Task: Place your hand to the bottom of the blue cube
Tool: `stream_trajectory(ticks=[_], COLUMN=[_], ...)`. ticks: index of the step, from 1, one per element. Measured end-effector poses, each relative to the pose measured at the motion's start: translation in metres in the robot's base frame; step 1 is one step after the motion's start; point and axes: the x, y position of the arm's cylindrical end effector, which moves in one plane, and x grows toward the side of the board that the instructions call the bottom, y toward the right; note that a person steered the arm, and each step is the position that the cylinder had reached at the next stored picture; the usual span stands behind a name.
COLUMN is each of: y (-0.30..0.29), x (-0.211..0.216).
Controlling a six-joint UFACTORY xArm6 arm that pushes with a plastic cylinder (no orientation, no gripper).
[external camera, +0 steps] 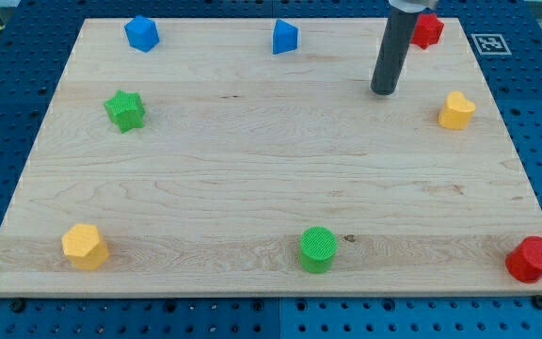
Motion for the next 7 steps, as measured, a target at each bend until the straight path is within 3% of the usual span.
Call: stream_trajectory(ticks=[4,7], y=[-0.065,-0.181], x=[-0.001,-0.003])
